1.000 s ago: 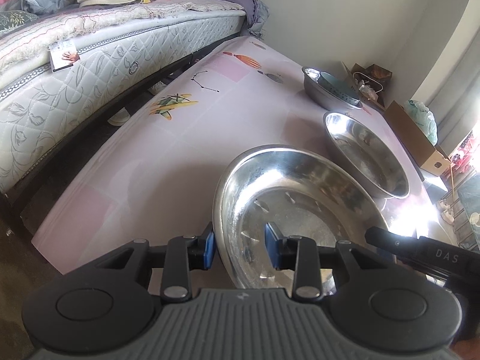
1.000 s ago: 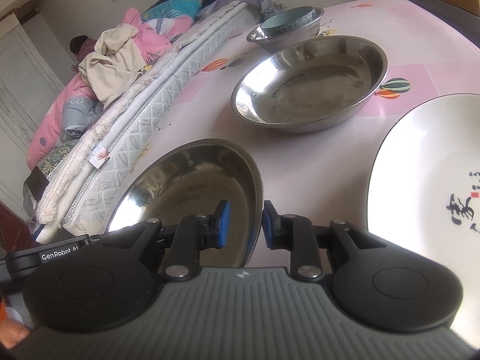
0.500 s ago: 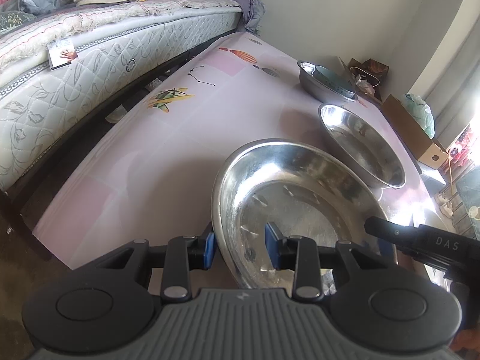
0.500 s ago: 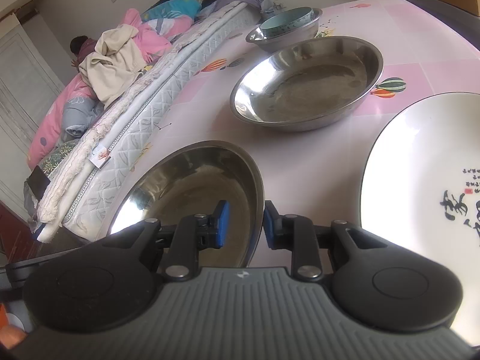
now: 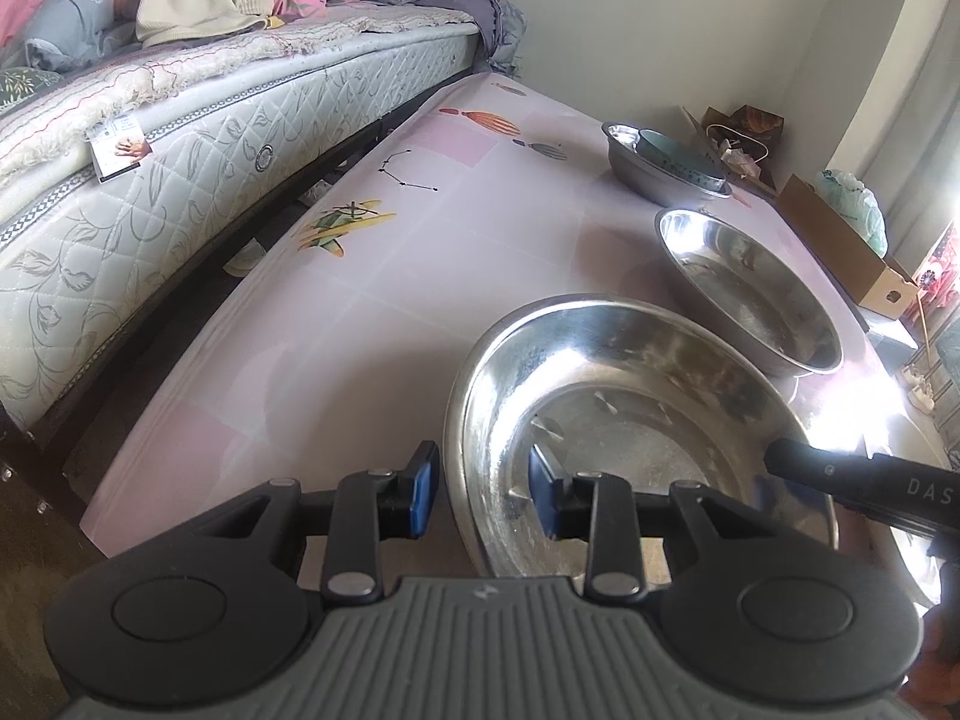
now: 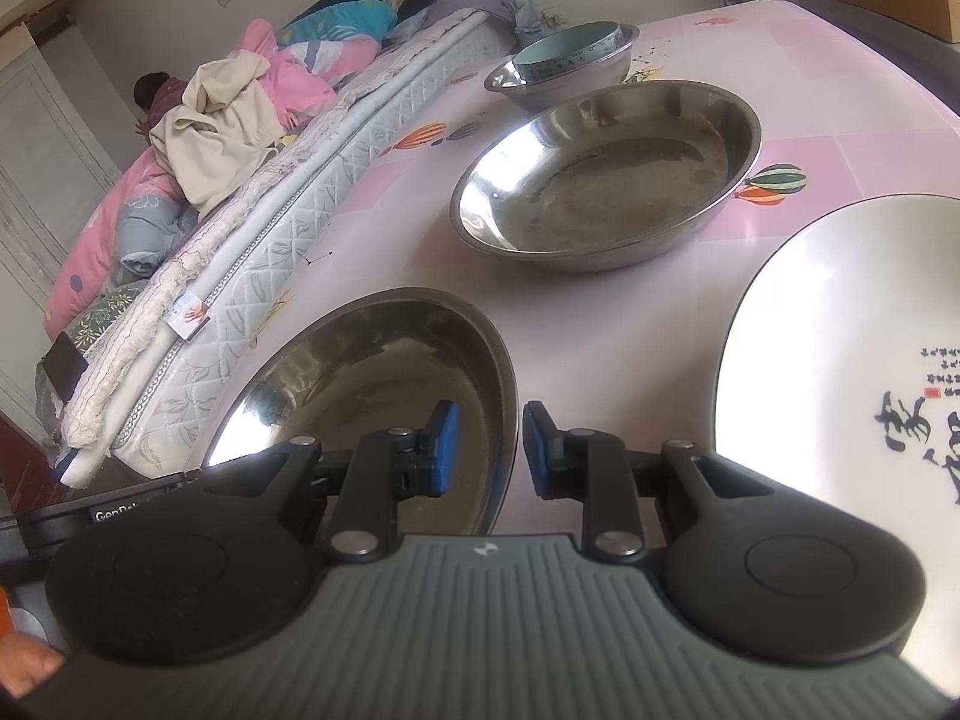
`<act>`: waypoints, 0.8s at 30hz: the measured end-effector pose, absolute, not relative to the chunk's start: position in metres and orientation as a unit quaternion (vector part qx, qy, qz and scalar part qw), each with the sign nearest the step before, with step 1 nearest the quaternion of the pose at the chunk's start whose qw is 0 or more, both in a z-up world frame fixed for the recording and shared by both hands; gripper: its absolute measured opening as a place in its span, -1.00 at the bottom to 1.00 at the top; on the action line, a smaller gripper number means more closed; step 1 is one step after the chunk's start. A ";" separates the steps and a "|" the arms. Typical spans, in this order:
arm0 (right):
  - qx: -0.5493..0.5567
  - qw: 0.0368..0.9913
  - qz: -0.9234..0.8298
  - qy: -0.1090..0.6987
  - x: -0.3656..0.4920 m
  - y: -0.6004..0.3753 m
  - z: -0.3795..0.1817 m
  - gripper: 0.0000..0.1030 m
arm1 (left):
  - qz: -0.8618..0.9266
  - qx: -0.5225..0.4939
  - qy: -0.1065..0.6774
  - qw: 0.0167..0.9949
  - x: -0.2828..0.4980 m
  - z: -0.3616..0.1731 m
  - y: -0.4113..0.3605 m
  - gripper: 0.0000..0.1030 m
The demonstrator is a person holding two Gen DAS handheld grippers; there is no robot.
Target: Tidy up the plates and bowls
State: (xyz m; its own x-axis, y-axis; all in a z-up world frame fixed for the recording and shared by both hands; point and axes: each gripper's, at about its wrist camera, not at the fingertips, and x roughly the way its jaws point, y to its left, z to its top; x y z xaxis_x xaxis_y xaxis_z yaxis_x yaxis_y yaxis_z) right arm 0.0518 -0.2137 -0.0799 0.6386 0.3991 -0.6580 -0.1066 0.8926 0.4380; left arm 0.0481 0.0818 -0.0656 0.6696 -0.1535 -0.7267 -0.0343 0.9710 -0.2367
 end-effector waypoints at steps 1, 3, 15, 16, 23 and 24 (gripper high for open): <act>0.183 0.886 0.142 0.401 0.052 -0.213 -0.081 -0.54 | -0.033 -0.116 0.405 0.906 0.049 -0.066 0.082 -0.36; 0.185 0.886 0.141 0.401 0.053 -0.211 -0.083 -0.54 | -0.032 -0.115 0.404 0.907 0.050 -0.066 0.081 -0.37; 0.182 0.888 0.144 0.397 0.052 -0.209 -0.084 -0.61 | -0.034 -0.123 0.410 0.903 0.052 -0.065 0.084 -0.47; 0.182 0.888 0.143 0.397 0.052 -0.209 -0.084 -0.61 | -0.033 -0.123 0.413 0.902 0.053 -0.065 0.084 -0.47; 0.176 0.890 0.141 0.397 0.051 -0.206 -0.085 -0.62 | -0.029 -0.106 0.414 0.904 0.057 -0.066 0.080 -0.46; 0.175 0.890 0.140 0.398 0.051 -0.206 -0.085 -0.62 | -0.028 -0.103 0.413 0.904 0.057 -0.066 0.079 -0.46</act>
State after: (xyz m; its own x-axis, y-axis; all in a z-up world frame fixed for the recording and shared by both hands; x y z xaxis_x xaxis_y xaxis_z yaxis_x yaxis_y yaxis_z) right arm 0.0509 -0.2056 -0.0851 0.6446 0.3889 -0.6582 -0.1102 0.8992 0.4235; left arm 0.0574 0.0792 -0.0657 0.6567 -0.1361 -0.7418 -0.0342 0.9772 -0.2096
